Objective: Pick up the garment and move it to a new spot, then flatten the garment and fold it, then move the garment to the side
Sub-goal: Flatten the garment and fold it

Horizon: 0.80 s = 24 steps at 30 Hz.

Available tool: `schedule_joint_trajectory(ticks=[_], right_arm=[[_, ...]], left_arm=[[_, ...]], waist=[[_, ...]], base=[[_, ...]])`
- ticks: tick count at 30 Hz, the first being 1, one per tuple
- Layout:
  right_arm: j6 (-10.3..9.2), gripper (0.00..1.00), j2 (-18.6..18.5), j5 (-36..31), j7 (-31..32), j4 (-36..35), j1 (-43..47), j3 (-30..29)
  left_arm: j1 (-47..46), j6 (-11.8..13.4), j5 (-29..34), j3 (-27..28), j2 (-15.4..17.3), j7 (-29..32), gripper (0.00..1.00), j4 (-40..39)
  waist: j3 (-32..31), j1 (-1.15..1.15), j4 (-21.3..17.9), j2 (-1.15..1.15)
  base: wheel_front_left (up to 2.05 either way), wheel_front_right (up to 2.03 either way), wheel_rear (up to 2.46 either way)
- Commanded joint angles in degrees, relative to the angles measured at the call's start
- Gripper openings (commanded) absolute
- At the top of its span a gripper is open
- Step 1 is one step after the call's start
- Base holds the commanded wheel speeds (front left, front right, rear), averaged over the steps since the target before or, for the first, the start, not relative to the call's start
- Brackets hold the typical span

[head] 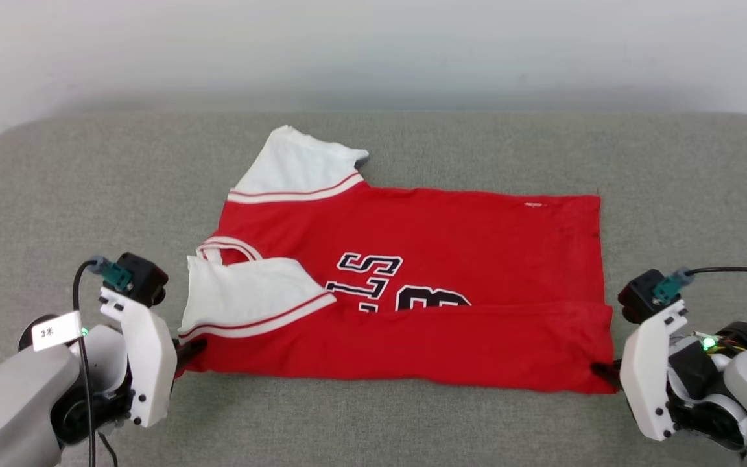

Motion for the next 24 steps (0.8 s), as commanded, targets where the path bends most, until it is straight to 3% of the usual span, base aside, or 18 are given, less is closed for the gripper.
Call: schedule_joint_trajectory(ticks=[1, 17, 24], right_arm=[[-0.05, 0.00, -0.90, 0.42, -0.72, -0.78, 1.28, -0.47], [-0.05, 0.00, -8.50, 1.21, 0.77, -10.42, 11.89, -5.98], [-0.06, 0.00, -7.73, -0.07, 3.69, -11.65, 16.08, -9.05]], left_arm=[[1.36, 0.00, -0.54, -0.15, 0.61, -0.51, 0.00, -0.57], [11.87, 4.66, -2.80, -2.01, 6.86, -2.76, 0.00, -11.76], [13.75, 5.76, -3.02, -2.46, 6.51, -3.58, 0.00, -11.04]], waist=[[-1.53, 0.00, -0.22, 0.00], [-3.97, 0.00, -0.57, 0.00], [-1.63, 0.00, -0.37, 0.00]], base=[[0.00, 0.00, 0.00], [0.00, 0.00, 0.00], [0.00, 0.00, 0.00]])
